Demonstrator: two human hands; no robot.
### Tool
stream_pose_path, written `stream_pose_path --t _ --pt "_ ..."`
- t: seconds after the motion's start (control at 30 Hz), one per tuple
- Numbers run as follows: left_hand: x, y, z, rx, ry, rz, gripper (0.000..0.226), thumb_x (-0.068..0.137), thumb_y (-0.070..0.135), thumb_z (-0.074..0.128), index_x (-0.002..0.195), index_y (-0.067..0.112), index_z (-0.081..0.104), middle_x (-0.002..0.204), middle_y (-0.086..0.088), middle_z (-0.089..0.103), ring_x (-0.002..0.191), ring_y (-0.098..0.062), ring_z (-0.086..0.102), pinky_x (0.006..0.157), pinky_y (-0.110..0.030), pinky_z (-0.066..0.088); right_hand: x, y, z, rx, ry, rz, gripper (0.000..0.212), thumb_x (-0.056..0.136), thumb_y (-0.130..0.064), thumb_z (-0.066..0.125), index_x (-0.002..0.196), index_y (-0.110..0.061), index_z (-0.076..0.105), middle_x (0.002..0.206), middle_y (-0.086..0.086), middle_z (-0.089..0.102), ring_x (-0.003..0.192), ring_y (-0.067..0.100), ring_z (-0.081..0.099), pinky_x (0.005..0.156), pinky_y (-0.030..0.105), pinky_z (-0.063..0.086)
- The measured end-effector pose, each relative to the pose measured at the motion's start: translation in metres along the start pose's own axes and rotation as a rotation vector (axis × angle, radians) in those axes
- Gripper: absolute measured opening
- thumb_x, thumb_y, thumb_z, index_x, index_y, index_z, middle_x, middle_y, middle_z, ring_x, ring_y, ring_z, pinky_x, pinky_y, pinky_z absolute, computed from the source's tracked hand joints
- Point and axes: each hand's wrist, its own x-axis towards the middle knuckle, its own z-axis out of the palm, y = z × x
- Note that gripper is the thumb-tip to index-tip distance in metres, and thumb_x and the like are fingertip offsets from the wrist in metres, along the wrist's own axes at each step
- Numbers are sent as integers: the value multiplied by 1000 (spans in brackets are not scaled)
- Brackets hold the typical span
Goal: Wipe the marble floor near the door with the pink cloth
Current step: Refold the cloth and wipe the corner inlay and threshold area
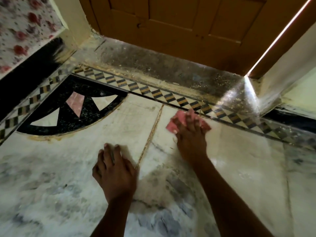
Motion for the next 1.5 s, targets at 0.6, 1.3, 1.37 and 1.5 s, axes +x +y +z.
stream_pose_path --t 0.6,1.3,1.37,1.5 --pt "-1 0 1 -2 -4 -10 58 94 32 46 148 17 55 167 -14 44 151 -40 41 110 -56 34 -43 14 -14 22 87 207 74 104 -60 22 164 -18 37 175 15 26 162 40 20 126 67 23" --pt "2 4 -4 -20 -4 2 56 91 30 48 144 13 59 163 -18 48 148 -43 45 108 -58 34 -28 -24 23 -131 2 -125 70 104 -64 40 168 -41 23 181 1 10 166 40 5 128 69 -1" --pt "0 3 -5 4 -34 10 57 91 30 50 145 14 57 164 -18 46 148 -43 44 107 -56 35 -89 0 21 -145 13 -193 70 102 -63 41 167 -40 30 179 -2 19 165 37 18 129 65 10" --pt "1 -2 1 56 -28 125 54 97 29 48 147 11 53 163 -18 47 146 -45 45 109 -58 34 -92 88 -5 -136 169 314 75 104 -58 32 169 -22 28 175 15 28 157 49 30 123 72 20"
